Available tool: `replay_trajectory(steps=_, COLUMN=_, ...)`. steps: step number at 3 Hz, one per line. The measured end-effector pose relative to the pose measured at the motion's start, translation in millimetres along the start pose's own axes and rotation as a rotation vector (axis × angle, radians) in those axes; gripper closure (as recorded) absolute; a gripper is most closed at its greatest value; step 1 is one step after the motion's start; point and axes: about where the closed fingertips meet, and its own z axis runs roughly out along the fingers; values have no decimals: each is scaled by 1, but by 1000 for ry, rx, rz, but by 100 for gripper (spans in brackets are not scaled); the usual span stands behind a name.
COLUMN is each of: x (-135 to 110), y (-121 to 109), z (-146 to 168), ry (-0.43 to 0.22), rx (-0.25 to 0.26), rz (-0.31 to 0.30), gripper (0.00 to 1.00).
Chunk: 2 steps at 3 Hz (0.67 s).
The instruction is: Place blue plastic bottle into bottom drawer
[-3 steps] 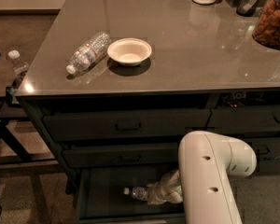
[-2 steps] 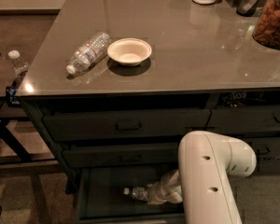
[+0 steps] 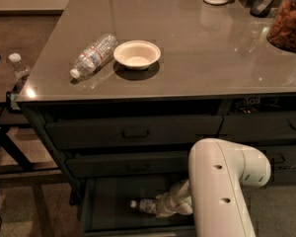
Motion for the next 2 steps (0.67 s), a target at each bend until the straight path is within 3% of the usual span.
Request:
replay_trajectory(steps=1, x=0, y=0, z=0, ry=0, rx=0, rz=0, gripper=12)
replay_trajectory(steps=2, x=0, y=0, z=0, ry=0, rx=0, rz=0, gripper=0)
